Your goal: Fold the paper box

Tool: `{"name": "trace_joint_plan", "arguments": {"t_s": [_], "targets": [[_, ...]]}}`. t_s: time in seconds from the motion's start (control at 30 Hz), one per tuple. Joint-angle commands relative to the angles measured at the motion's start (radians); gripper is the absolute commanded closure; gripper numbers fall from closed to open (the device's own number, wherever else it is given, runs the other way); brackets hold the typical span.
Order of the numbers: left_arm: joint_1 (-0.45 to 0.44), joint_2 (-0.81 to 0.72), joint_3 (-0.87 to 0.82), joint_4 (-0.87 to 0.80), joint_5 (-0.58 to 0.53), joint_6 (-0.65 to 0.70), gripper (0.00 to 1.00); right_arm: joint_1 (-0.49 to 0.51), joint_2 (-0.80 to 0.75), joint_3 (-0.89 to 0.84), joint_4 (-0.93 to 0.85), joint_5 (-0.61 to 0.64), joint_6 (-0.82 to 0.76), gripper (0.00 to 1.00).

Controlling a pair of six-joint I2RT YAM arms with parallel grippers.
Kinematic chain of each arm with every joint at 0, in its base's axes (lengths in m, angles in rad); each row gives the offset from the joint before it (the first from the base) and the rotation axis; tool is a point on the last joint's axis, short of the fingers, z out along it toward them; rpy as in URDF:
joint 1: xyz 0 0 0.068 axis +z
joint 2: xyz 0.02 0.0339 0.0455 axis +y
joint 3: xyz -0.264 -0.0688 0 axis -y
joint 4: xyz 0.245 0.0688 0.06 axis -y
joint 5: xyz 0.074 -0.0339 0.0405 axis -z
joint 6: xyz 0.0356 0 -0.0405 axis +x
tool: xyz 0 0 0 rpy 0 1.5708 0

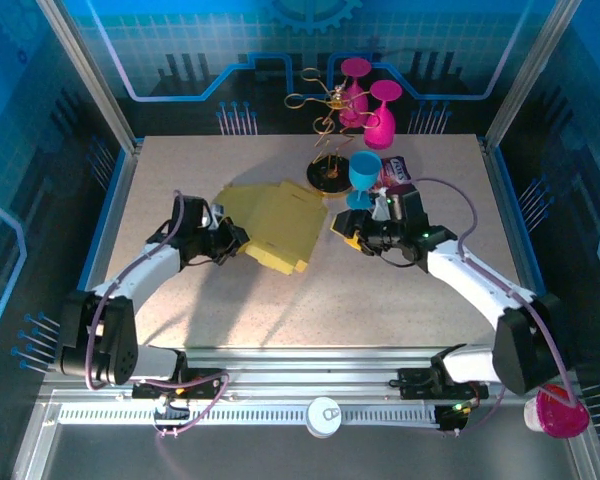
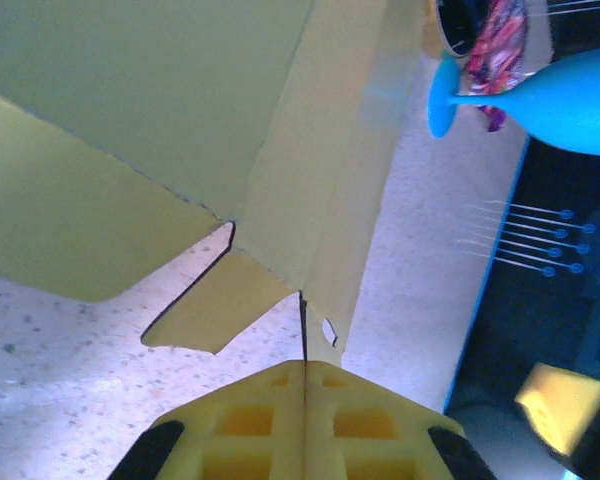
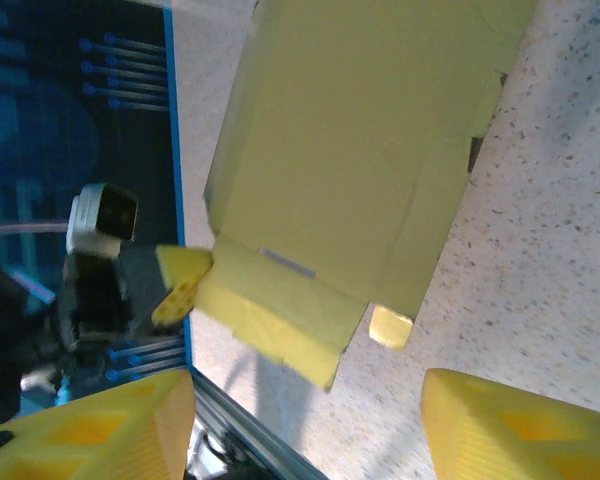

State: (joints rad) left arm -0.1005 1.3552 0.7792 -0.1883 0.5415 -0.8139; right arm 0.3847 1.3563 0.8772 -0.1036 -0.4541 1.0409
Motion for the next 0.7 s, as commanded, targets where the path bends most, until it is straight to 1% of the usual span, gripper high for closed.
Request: {"name": "trace_joint_plan", "arguments": {"t_s": [0.0,0.1,0.27,0.4,0.53,0.6,0.67], "targets": [[0.0,-0.041,0.032,-0.068,0.036,-0.042,1.0,-0.007,0.084,-0.048,0.245,-0.024,0.189,0.34],[0.001,-0.054,0.039,-0.074,0.043,-0.053,1.0,0.002,0.191,-0.071,0.4,-0.043,0.278,0.33],[0.001,-0.066,0.039,-0.083,0.049,-0.057,1.0,0.036,0.361,-0.085,0.601,-0.038,0.361,0.34],[0.002,-0.077,0.037,-0.093,0.052,-0.055,1.0,0.056,0.484,-0.075,0.756,-0.031,0.439,0.38],[0.004,-0.08,0.038,-0.101,0.055,-0.052,1.0,0.075,0.558,-0.072,0.863,-0.002,0.504,0.46],[0.004,-0.082,0.038,-0.103,0.057,-0.051,1.0,0.078,0.571,-0.068,0.885,0.011,0.517,0.51],[0.005,-0.083,0.039,-0.106,0.059,-0.05,1.0,0.083,0.57,-0.072,0.892,0.029,0.523,0.6]]}}
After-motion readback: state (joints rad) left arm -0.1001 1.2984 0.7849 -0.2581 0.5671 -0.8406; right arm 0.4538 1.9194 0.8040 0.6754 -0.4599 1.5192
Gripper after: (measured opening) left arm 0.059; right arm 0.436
